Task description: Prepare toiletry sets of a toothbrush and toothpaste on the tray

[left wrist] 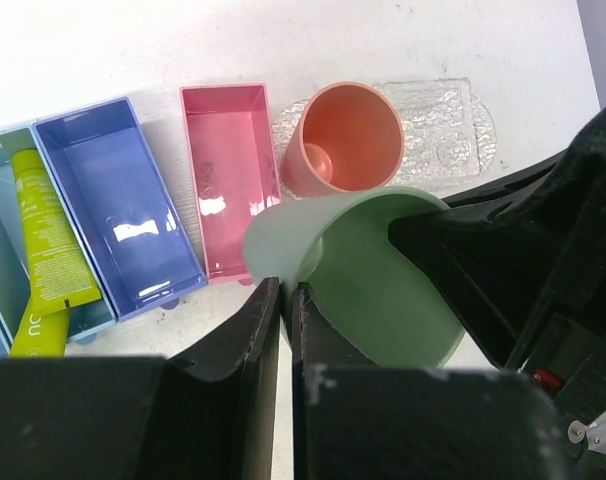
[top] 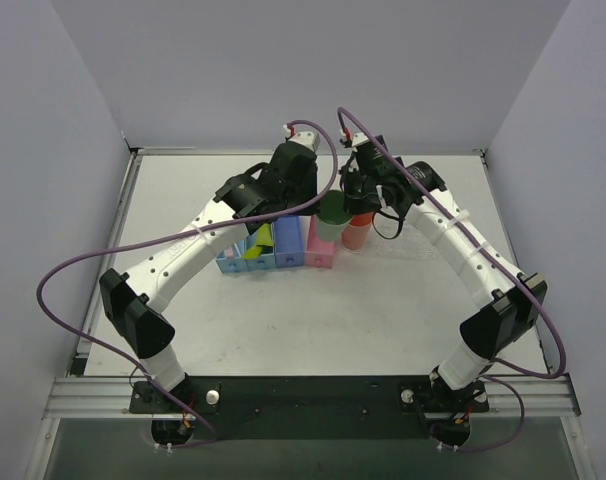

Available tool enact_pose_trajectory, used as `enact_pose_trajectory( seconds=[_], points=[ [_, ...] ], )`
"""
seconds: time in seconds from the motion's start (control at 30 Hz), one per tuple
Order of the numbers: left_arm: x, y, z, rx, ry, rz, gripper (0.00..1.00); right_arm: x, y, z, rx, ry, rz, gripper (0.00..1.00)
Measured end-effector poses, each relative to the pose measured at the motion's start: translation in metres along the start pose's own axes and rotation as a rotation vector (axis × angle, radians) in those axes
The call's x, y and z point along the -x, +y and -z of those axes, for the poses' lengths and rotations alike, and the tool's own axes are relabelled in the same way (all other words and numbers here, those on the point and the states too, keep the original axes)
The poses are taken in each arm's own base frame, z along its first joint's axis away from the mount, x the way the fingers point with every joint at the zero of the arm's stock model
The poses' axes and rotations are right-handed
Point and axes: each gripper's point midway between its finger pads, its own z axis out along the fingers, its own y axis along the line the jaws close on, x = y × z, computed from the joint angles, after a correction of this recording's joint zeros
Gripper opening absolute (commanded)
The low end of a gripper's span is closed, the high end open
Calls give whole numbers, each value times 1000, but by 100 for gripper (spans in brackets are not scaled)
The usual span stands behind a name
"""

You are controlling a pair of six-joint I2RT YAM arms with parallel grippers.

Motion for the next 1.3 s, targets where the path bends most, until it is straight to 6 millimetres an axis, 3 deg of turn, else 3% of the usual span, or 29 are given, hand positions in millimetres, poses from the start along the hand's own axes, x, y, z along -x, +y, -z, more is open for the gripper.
enact_pose_trajectory(
  seconds=[0.07,0.2,0.43,0.53,0.7,0.8,0.93,1.03,1.17,1.3],
  points=[
    [1,-1,0,-5,-2,-2,20,0,-1,0,-1,-1,-2,0],
    [-1,-5,-3,-29,-3,-4,45,0,-4,0,-1,2,-8,0],
    [-8,-5,-3,-80,-46,8,63,3,-6,3,29,-10,-24,0],
    [-4,-2,10,-117,-120,26,75,4,-3,12,52,-31,-24,0],
    [19,0,43,-173,-279,70,83,18,-8,34,66,-108,-35,0],
    [33,7,61,-166,-350,83,92,26,-39,45,-5,-153,-68,0],
    [49,24,70,-142,-408,121,93,35,-94,62,-145,-208,-115,0],
    [56,47,63,-136,-416,188,88,38,-122,75,-218,-239,-135,0],
    [47,89,43,-65,-376,275,88,38,-150,88,-286,-259,-154,0],
    [37,98,38,-37,-348,270,88,35,-181,96,-337,-266,-209,0]
  ],
)
